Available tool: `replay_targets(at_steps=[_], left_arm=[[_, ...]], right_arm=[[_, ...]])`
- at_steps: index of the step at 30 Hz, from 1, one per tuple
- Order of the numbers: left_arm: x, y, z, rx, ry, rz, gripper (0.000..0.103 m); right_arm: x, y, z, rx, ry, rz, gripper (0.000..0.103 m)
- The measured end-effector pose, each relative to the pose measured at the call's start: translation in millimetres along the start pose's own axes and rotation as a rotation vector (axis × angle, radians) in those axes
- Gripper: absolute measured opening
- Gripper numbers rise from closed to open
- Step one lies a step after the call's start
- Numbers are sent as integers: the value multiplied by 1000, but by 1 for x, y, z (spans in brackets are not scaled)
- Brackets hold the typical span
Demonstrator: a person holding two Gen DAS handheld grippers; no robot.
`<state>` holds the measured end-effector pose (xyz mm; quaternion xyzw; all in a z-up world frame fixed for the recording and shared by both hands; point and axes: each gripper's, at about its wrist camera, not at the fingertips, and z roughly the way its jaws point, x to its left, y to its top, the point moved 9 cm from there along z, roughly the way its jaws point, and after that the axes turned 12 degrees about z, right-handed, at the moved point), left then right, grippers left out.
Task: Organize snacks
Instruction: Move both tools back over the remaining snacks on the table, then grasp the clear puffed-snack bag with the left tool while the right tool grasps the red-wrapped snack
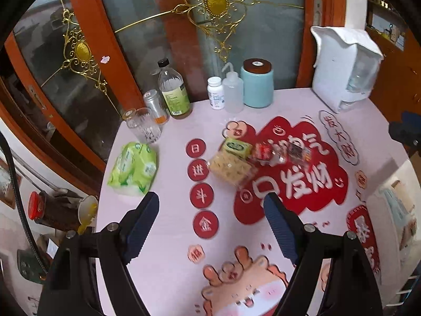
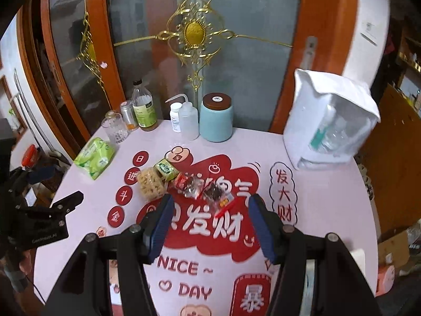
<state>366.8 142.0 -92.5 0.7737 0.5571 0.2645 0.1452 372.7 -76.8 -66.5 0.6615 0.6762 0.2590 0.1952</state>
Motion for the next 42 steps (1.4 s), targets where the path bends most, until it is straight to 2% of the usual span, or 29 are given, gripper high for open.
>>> replay_targets(at_steps=[6,10,15,20,24,28,32,36,42], left_arm=[[3,26,48,57,-6,-2,81],[-1,33,94,122,4,-33,81],[-14,34,164,208,-11,-139,81],[-25,33,213,251,-4,-236,81],[-34,24,244,309,23,-271,81],[-39,15,259,324,61,-270,81],[-38,9,262,297,22,-317,81],[-32,4,260,300,-11,-338,81],[-24,-3,262,294,-61,-310,85]], right_arm=[[20,27,65,87,27,2,59],[25,30,114,144,47,7,59],[18,25,176,220,81,17,59],[10,19,221,266,112,40,59],[11,9,249,309,149,37,59],[20,-1,265,352,214,40,59],[34,-13,278,392,246,17,59],[50,-23,292,414,228,-44,59],[56,-32,310,443,199,-59,59]])
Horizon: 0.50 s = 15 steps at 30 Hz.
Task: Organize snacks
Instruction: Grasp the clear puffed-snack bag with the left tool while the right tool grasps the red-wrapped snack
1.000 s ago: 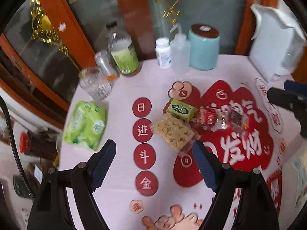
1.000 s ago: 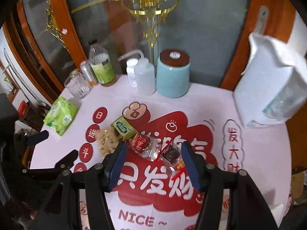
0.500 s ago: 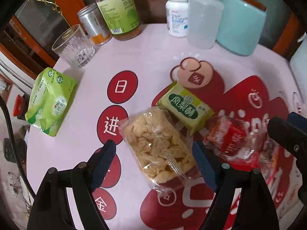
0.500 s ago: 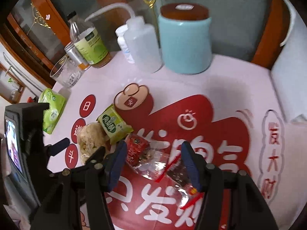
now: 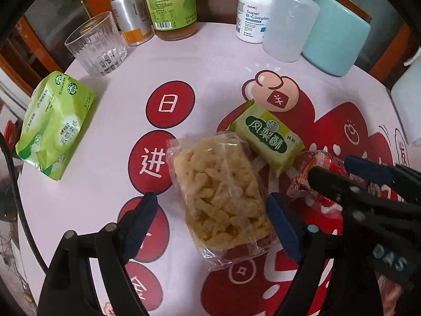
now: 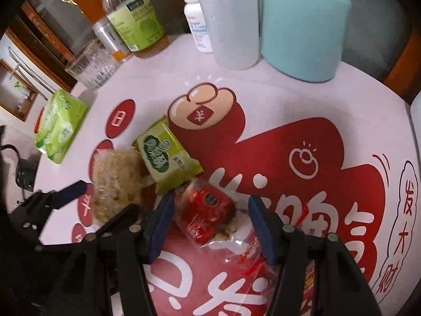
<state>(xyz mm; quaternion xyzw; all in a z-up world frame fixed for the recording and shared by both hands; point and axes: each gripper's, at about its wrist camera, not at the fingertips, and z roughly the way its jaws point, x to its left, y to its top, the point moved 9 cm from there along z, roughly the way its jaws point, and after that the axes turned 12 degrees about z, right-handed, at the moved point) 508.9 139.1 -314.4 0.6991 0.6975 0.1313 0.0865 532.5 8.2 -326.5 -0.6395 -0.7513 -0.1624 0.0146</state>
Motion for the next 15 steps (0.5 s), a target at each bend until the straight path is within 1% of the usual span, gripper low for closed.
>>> replay_targets(at_steps=[5,6,7,8,9,12,14,15], left_arm=[[7,-5,-2,-7,-3,44,84],[7,-6,-2,-11,-14,53,78],[6,-7,-3,-17,-34,65,64],[5,-7,-3,-23,-64,77,59],[4,-8,-5,-22,-60,90,59],[2,-13,-9,-37,-18,123,58],[2,-20,-15,-37,-1,124,57],[2,-23,-17,-37,-4,120,57]], right_arm=[[0,0,4,2,0,4,61],[1,-2,4,7,4,5,61],[1,-3,4,11,8,3,61],[1,-5,4,12,11,0,60],[3,-7,3,11,18,-6,54],[5,-14,-1,13,45,3,49],[7,-17,-8,-10,55,8,45],[9,-19,-15,-22,70,13,43]])
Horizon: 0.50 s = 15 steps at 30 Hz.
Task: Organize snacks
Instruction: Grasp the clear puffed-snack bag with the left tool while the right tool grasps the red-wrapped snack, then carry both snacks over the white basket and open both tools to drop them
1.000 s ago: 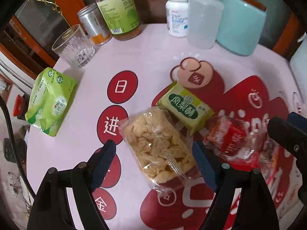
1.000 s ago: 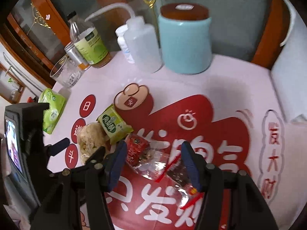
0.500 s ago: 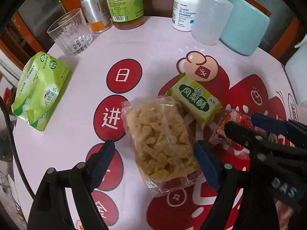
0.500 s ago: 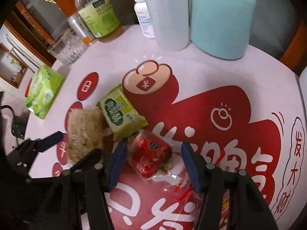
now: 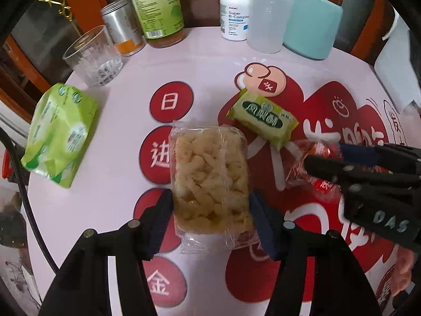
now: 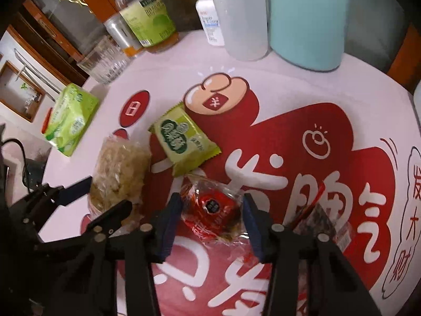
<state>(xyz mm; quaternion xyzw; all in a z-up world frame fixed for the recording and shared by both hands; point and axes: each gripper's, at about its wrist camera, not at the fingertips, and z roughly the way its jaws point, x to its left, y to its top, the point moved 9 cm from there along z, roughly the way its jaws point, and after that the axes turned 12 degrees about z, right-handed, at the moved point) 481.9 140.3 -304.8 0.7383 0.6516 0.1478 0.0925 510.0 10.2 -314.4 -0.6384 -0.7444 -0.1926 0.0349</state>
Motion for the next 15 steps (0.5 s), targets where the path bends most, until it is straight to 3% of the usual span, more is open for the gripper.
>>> replay_targets(at_steps=[8,15], left_arm=[[-5,-31,-58,-54,-32,36,52],[-30,-69,-130,-131,-64,127,52]], right_arm=[[20,-33,-57,-60,61,-16,38],[34,-91,-143,-160,142,6,38]])
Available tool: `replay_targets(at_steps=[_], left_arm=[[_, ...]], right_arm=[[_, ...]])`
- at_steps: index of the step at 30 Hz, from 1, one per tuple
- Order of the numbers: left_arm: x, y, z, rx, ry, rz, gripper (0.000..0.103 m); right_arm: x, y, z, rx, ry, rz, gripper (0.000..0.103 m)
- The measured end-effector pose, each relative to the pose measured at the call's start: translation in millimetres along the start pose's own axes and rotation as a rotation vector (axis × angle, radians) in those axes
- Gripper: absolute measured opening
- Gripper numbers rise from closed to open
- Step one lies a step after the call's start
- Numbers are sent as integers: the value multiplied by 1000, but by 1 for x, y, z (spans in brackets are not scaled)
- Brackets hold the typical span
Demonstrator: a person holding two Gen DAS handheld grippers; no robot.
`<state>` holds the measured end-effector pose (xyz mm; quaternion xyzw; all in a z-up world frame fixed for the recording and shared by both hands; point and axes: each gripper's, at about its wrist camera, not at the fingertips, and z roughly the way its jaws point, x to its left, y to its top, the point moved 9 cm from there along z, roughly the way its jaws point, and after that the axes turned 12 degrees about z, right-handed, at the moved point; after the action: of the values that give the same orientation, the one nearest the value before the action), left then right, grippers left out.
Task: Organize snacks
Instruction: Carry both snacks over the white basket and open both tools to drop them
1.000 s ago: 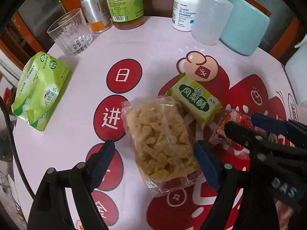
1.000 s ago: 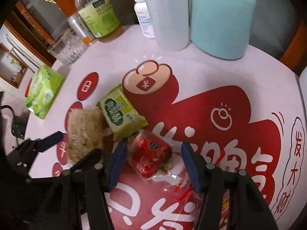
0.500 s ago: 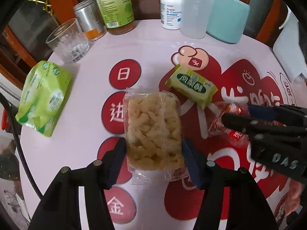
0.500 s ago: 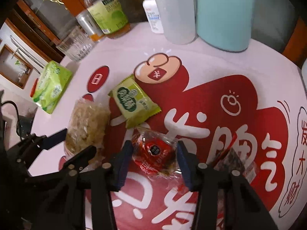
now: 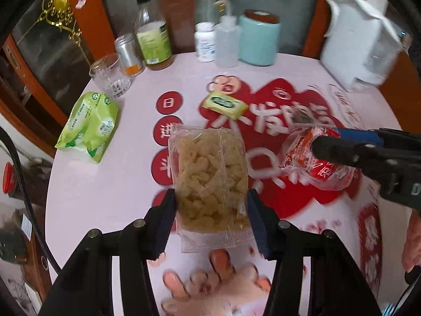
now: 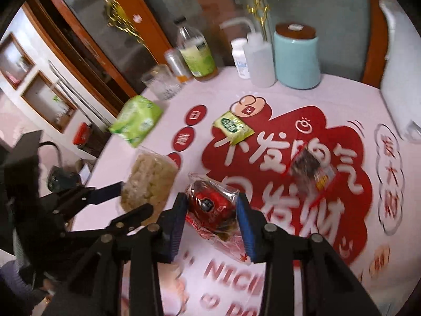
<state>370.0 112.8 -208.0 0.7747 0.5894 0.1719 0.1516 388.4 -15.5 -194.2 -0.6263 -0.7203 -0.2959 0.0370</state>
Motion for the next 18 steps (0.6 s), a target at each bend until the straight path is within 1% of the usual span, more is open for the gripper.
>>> replay_targets(at_steps=[3,5,8,11,15,16,18], left_arm=[[-25,-11,-33,-33,-29,52,52],[-44,-19,-53,-56,-55,91,52],[-85,-30,-79,-86,-125,155,52],[-128,-42,-100,-103,-211,218,52],[-189,-53,-121,-124,-306,306,52],[-200,-54,-124,-131,-313,321,52],[-232,-53,-135,-161,-333,363,52]], right_arm=[[0,-30,-47,-58,19,30,38],[-5,-51,-76,-100,13,53,38],[-18,-79,-113,-149,-8,97,38],[-40,-110,-151,-201,-57,156,38],[-78,-149,-196,-268,-121,262,38],[-90,-160,-208,-289,-144,292,38],[-114,-178,-228,-328,-170,346,38]])
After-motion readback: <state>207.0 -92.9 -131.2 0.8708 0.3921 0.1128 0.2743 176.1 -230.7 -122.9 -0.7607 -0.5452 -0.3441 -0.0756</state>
